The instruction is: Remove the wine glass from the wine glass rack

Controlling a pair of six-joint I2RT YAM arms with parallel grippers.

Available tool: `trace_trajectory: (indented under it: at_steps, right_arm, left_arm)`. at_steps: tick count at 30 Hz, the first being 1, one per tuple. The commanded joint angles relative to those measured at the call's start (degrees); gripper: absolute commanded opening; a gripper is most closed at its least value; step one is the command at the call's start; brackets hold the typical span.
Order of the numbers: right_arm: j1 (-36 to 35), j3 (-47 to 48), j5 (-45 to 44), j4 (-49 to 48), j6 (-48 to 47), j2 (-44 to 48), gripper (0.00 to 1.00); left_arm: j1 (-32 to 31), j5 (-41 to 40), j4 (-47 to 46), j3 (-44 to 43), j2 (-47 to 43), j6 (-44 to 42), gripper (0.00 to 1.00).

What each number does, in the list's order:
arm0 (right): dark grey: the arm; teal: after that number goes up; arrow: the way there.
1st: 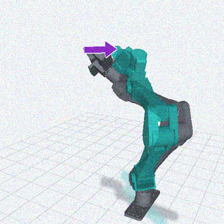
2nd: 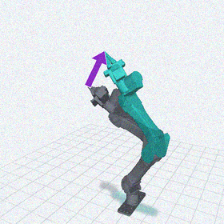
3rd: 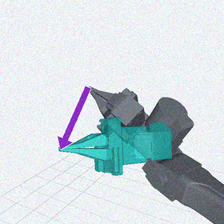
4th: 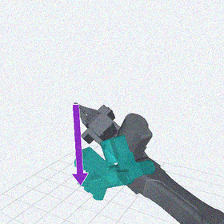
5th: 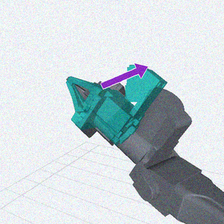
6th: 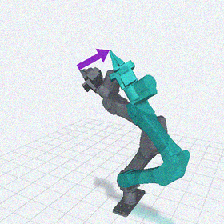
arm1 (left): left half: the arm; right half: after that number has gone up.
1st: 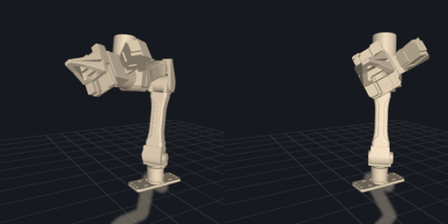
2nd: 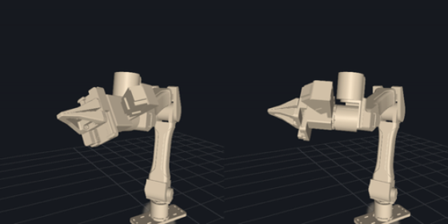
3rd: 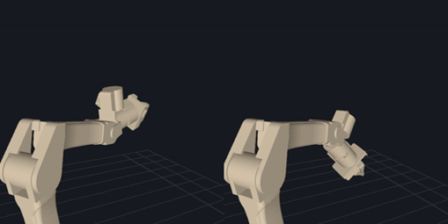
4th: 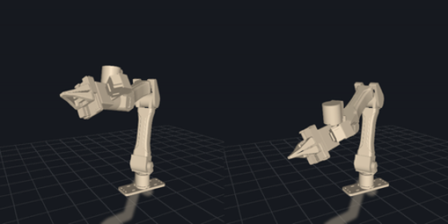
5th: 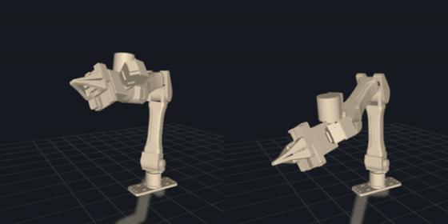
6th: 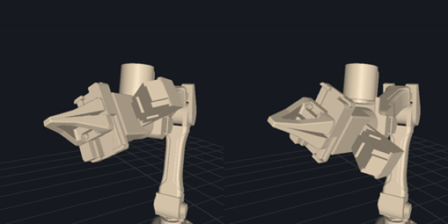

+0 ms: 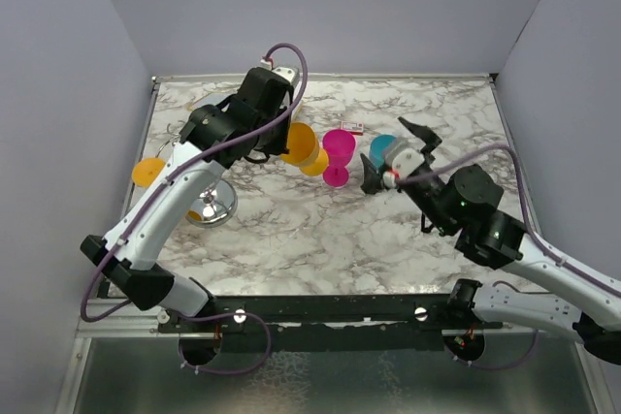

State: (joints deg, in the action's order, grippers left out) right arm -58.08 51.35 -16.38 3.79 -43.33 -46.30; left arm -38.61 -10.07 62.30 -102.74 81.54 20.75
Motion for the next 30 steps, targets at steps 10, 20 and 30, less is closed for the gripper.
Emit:
trace_trajectory:
  at_steps: [10,20,30]
  right_arm:
    - [8.1,21.84,-16.52,14.47,41.95,-13.86,1.0]
    - [21.49,31.11,11.57,25.79,48.73,-19.95,1.0]
    - [22.66,29.09,16.33,25.01,50.36,-17.61,0.99]
  left_arm:
    - [3.67,-2.55,1.88,-3.23,8.55,-3.53,0.0]
    - [7.16,-0.73,1.09,-3.25,15.34,-5.57,0.0]
    - [9.78,1.79,-4.21,-2.56,22.29,-5.21,0.0]
